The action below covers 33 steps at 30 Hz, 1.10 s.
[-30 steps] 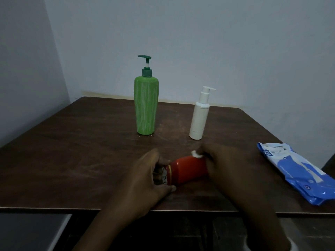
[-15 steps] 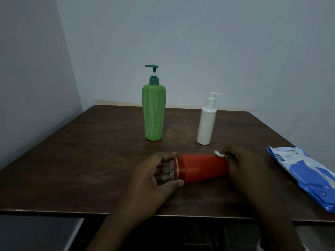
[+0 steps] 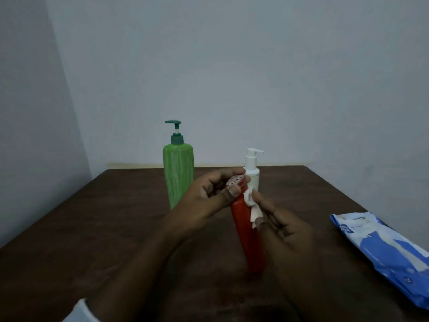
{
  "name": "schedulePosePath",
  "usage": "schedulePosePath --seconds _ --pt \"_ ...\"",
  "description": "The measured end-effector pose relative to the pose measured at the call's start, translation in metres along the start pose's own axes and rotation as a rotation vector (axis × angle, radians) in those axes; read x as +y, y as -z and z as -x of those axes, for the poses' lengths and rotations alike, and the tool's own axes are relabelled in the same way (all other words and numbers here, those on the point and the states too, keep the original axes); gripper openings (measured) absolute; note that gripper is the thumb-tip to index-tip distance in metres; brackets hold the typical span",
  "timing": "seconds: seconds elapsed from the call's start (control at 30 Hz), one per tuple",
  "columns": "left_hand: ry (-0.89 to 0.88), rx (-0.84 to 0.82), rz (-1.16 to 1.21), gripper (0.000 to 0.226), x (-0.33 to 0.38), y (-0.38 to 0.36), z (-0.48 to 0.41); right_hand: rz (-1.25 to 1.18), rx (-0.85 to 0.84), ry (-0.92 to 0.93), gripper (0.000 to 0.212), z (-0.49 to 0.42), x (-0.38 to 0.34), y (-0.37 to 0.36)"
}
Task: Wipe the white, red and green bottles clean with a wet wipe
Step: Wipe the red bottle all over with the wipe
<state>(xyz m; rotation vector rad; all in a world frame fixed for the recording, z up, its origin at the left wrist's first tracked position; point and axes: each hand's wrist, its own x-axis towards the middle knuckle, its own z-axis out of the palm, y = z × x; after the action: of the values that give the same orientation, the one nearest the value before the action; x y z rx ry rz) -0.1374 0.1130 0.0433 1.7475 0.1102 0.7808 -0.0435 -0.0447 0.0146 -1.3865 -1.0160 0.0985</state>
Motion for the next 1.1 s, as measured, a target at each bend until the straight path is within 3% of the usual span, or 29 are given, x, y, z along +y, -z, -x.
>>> schedulePosePath --seconds 0.13,0.23,0.3,0.53,0.8,0.97,1.1 --pt "0.121 0.008 0.375 0.047 -0.016 -0.018 -0.020 0.117 -0.092 0.103 0.052 -0.006 0.008 0.004" --pt "0.262 0.030 0.555 0.060 -0.024 -0.029 -0.020 0.329 0.002 0.366 0.051 -0.013 0.017 0.003" --pt "0.314 0.024 0.585 0.068 -0.029 -0.036 -0.016 0.443 0.077 0.461 0.047 -0.018 0.023 0.001" --pt "0.449 0.051 0.582 0.082 -0.045 -0.055 -0.006 0.610 0.189 0.498 0.032 -0.042 0.012 0.003" --pt "0.477 0.104 0.647 0.080 -0.038 -0.037 -0.010 0.722 -0.085 0.546 0.040 -0.022 0.017 -0.011" --pt "0.503 0.200 0.873 0.086 -0.039 -0.025 -0.017 0.799 -0.357 0.592 0.034 -0.016 0.013 -0.008" --pt "0.532 0.245 0.845 0.093 -0.040 -0.022 -0.019 0.830 -0.560 0.738 0.015 -0.015 0.008 0.001"
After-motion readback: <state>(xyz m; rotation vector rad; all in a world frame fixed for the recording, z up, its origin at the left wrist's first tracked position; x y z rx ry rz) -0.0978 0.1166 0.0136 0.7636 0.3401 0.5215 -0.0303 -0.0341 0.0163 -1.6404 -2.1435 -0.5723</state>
